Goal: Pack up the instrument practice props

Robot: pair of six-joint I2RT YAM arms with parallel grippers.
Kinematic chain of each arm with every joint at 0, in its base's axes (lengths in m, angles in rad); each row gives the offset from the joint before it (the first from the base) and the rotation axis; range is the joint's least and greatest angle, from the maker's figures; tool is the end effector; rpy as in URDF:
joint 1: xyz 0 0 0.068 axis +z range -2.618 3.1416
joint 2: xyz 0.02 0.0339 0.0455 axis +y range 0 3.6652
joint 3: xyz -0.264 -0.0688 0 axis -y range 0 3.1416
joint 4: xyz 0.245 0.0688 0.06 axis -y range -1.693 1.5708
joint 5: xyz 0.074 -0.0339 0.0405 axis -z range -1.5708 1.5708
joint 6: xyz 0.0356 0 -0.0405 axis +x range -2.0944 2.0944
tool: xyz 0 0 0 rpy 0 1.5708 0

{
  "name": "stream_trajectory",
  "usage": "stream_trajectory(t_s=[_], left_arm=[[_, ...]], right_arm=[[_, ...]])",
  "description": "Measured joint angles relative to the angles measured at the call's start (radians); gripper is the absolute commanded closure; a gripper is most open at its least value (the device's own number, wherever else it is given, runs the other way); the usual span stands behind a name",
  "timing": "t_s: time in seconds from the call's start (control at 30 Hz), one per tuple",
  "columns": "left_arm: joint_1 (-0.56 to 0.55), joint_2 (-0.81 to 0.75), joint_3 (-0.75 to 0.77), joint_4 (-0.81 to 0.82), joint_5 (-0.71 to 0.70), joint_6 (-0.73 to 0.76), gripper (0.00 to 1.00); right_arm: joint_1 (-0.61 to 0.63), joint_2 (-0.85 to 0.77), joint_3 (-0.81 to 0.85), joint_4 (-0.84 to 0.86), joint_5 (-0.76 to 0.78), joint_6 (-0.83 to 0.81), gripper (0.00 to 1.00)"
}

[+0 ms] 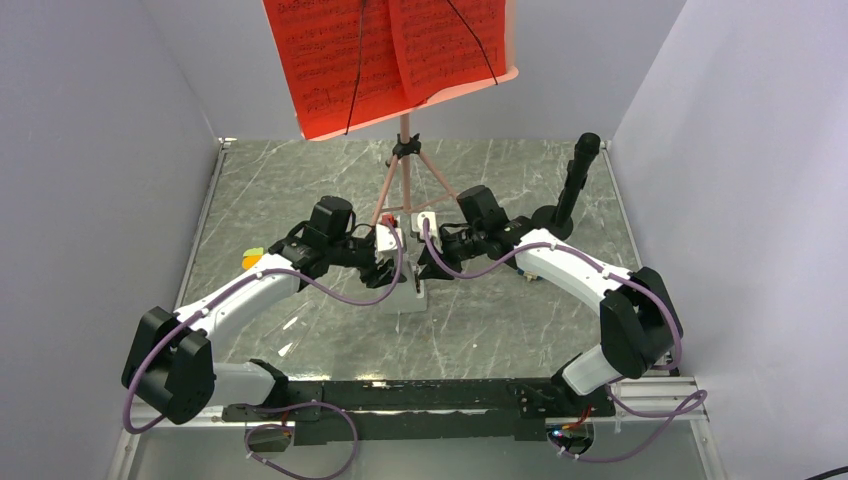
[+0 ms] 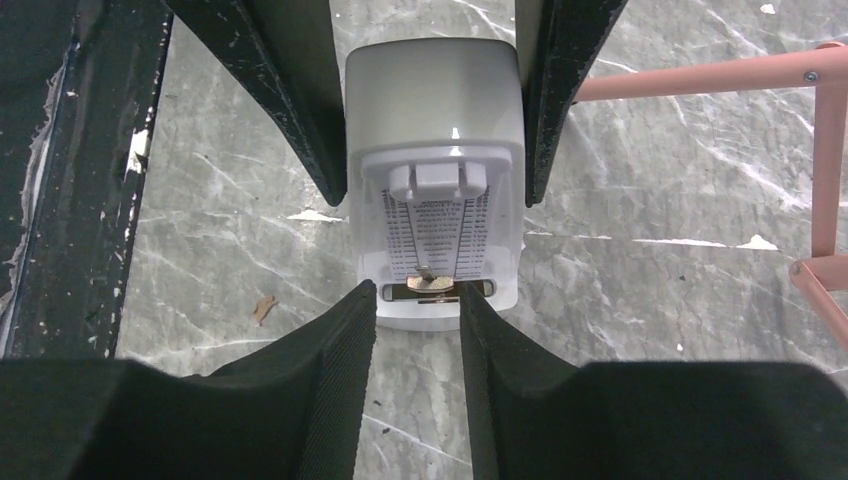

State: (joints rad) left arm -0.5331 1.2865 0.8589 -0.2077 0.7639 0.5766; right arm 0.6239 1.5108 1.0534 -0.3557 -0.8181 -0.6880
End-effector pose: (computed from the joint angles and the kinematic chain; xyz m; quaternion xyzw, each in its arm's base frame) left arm 0.2235 -0.1605 0.2607 0.5792 0.6155 -0.3235 0.4255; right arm 0.2430 0.2069 0.2512 -0.6365 0.5858 0.3585 0.3510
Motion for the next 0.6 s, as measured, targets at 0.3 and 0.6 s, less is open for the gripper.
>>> stream_trajectory(t_s=[0.3, 0.6], left_arm=[[0.000, 0.000, 0.002, -0.008, 0.006, 0.019, 0.99], [0.000, -0.002, 0.002, -0.016, 0.013, 0.036, 0.99]], right_arm=[[0.000, 0.000, 0.000, 0.007, 0.013, -0.001, 0.69], [0.000, 0.000, 0.000, 0.014, 0.025, 0.001, 0.72]])
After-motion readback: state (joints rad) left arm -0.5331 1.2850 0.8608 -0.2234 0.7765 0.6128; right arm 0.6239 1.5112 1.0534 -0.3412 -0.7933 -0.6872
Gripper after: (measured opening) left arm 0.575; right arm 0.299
